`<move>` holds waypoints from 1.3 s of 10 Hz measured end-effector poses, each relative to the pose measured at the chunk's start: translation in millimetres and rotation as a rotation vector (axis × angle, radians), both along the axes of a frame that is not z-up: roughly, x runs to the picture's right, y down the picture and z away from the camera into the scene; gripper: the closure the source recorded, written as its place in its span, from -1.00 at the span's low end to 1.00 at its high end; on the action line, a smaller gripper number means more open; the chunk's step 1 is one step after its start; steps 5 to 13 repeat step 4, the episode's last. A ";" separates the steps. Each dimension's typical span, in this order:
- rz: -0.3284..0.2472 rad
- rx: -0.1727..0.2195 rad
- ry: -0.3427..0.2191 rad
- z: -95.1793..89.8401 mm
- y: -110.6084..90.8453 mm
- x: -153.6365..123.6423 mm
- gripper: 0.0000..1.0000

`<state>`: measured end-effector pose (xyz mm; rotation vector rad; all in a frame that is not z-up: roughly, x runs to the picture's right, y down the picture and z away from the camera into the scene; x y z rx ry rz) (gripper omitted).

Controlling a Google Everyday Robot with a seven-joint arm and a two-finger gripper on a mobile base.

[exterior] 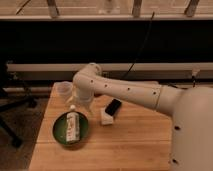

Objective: Place the bottle in the ceramic bowl

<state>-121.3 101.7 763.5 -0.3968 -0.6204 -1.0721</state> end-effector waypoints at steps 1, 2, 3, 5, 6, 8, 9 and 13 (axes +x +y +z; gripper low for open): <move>0.010 0.007 0.014 -0.2 -3.9 8.3 -0.60; 0.020 0.011 0.024 -0.6 -8.2 15.7 -0.60; 0.015 0.007 0.022 -0.2 -7.5 21.5 -0.60; 0.010 0.004 0.021 0.5 -5.5 19.6 -0.60; 0.010 0.004 0.021 0.5 -5.5 19.6 -0.60; 0.010 0.004 0.021 0.5 -5.5 19.6 -0.60; 0.010 0.004 0.021 0.5 -5.5 19.6 -0.60; 0.010 0.004 0.021 0.5 -5.5 19.6 -0.60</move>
